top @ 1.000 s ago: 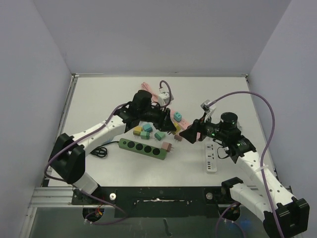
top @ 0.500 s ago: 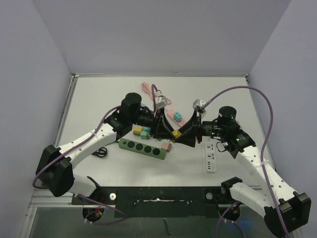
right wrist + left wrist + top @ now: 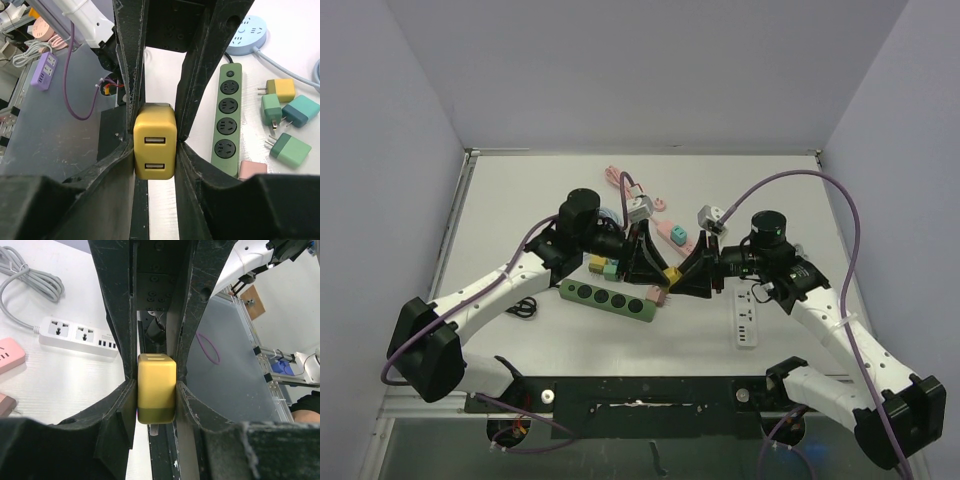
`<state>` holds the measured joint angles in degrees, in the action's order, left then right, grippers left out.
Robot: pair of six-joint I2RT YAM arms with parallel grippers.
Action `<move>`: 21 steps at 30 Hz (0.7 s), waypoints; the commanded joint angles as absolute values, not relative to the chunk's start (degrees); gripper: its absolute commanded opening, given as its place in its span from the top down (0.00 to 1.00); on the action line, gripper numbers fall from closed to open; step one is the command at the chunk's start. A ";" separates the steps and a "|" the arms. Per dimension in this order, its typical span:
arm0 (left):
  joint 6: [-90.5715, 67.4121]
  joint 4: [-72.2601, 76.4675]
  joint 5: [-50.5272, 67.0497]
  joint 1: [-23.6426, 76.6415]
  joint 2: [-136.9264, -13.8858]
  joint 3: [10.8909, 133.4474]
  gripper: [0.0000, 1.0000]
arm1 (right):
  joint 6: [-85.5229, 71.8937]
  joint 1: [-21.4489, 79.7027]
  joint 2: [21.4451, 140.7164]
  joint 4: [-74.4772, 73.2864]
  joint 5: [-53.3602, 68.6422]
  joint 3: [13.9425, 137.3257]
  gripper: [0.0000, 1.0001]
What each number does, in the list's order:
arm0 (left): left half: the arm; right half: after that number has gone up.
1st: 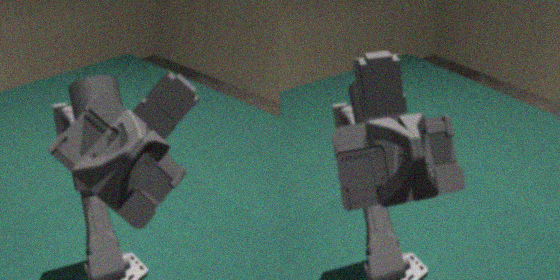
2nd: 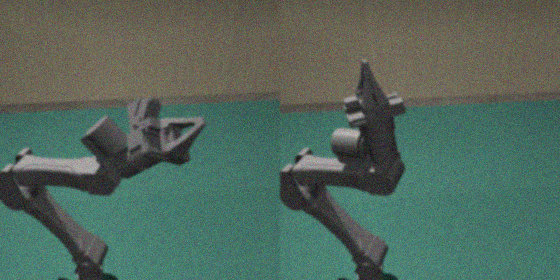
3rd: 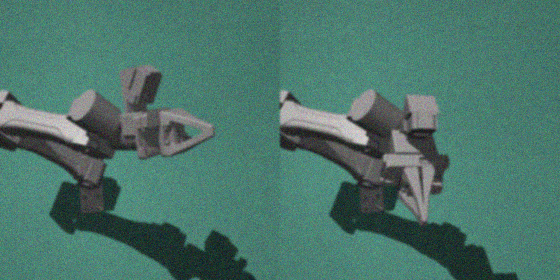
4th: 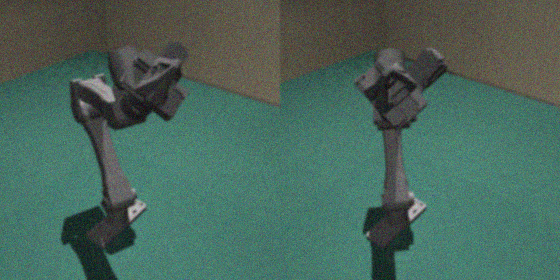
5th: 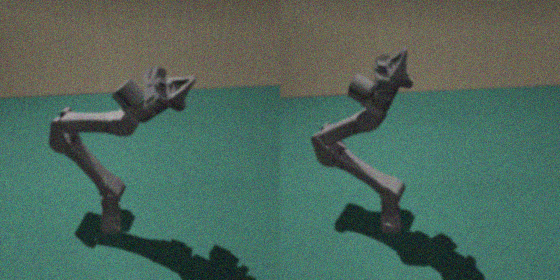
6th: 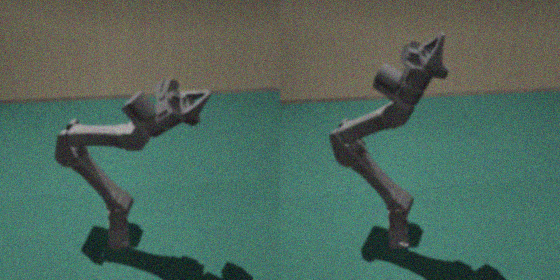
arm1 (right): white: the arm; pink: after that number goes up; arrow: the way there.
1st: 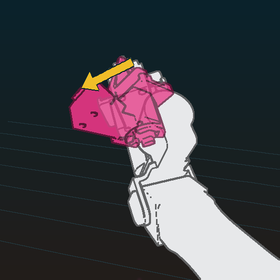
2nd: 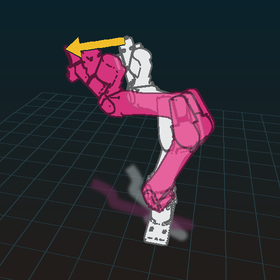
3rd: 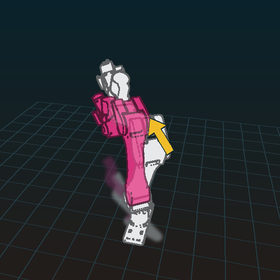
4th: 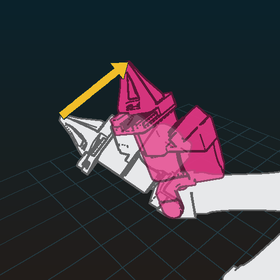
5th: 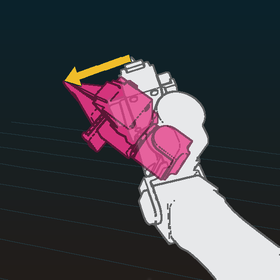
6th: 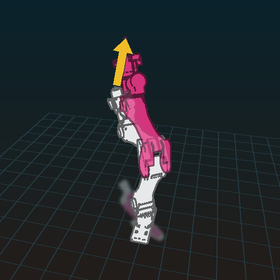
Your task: Insert the plug
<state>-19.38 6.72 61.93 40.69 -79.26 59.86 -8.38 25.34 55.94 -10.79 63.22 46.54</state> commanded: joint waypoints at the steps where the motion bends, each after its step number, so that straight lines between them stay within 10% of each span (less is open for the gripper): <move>1: -19.58 10.87 61.92 40.87 -78.57 60.25 0.84 | -7.32 26.54 57.92 -8.31 66.12 50.36 0.67; 21: -23.07 15.73 62.85 40.87 -77.66 57.32 0.78 | -12.07 26.76 61.75 1.30 67.24 49.83 0.63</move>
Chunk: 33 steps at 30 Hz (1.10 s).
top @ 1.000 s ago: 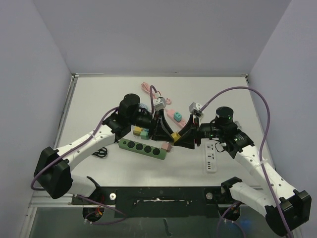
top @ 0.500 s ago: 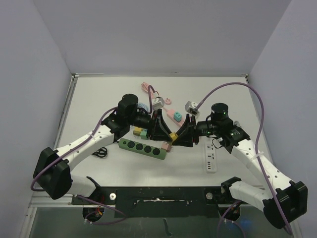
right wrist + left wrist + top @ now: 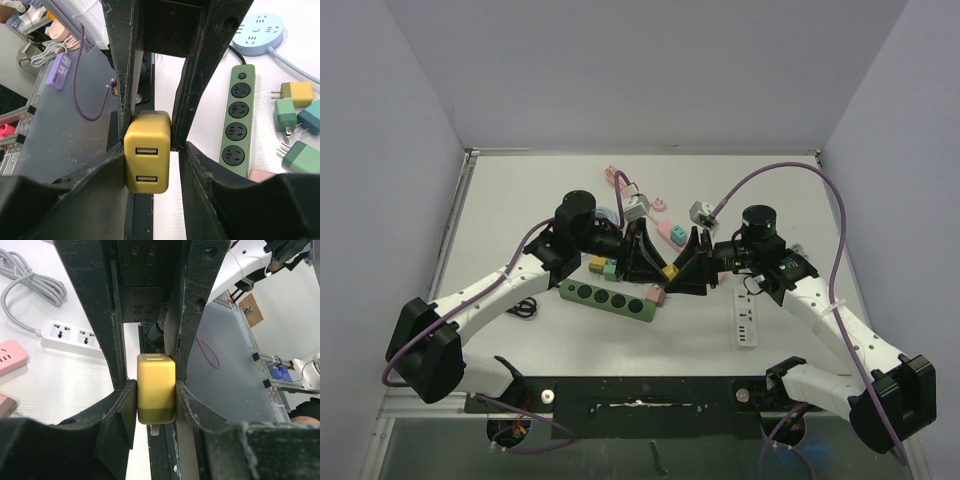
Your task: Insert the plug
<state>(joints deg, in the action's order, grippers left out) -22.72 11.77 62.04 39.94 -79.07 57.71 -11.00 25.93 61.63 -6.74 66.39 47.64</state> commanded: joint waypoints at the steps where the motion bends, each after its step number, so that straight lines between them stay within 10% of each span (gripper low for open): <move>1: -23.11 15.73 62.77 40.87 -77.55 57.16 0.77 | -12.08 26.72 61.76 1.57 67.15 49.77 0.66; 5: -23.38 15.20 60.07 40.38 -76.30 56.42 0.55 | -9.34 26.76 61.54 -0.70 62.83 50.10 0.97; 9: -23.31 11.79 49.29 37.49 -72.69 54.72 0.30 | -1.68 26.40 61.85 -9.46 50.40 51.95 1.00; 20: -25.55 -7.71 2.74 24.06 -51.68 48.38 0.28 | 1.69 15.96 72.48 -26.42 23.47 58.35 1.00; 33: -19.12 -5.50 -7.54 23.73 -30.93 40.17 0.27 | 6.54 13.80 85.19 -24.67 26.20 59.93 1.00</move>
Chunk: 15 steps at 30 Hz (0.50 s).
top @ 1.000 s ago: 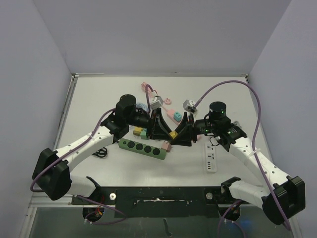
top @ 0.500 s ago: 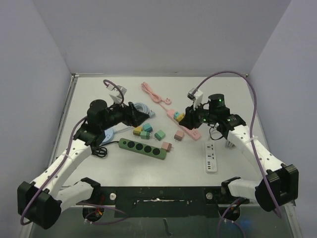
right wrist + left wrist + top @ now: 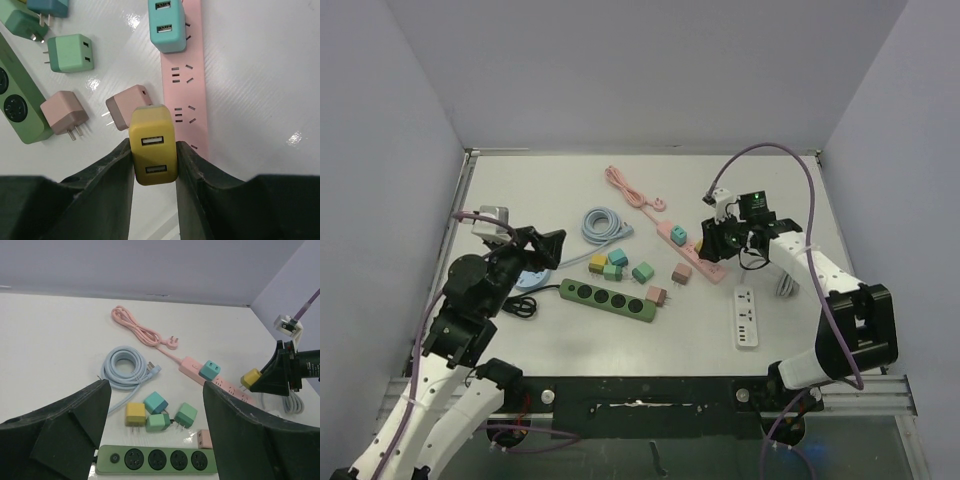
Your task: Insert the plug
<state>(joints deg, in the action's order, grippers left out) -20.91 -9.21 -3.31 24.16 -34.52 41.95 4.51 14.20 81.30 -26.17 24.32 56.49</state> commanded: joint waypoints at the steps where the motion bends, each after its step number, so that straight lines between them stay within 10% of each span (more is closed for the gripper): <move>1: -19.34 -5.12 -7.60 23.73 -29.84 39.72 0.26 | 7.00 13.80 86.40 -25.25 26.24 60.66 1.00; 15: -23.21 -3.85 -7.19 23.58 -25.58 36.44 0.26 | 8.66 13.97 90.55 -21.89 24.87 62.83 1.00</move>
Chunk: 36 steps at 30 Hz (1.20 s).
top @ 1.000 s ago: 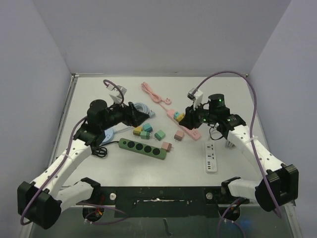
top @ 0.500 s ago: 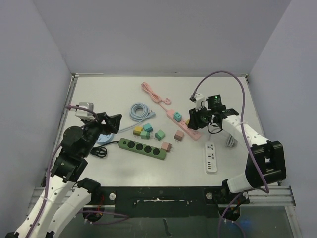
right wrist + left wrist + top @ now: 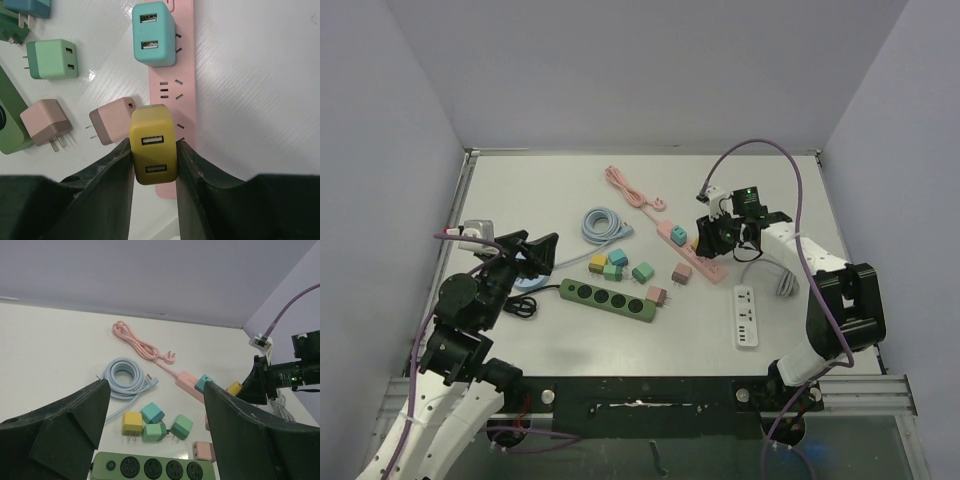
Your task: Insert the plug
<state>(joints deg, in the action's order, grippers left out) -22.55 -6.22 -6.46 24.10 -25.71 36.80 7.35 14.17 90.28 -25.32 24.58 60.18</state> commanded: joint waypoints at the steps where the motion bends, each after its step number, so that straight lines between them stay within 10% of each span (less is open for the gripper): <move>1: -23.49 -3.91 -6.85 23.41 -25.53 36.33 0.26 | 8.50 14.02 90.88 -21.17 25.08 62.80 1.00; 36: -24.87 -3.03 -3.58 20.50 -27.28 35.57 0.26 | 11.78 18.41 103.03 -25.34 16.70 67.86 1.00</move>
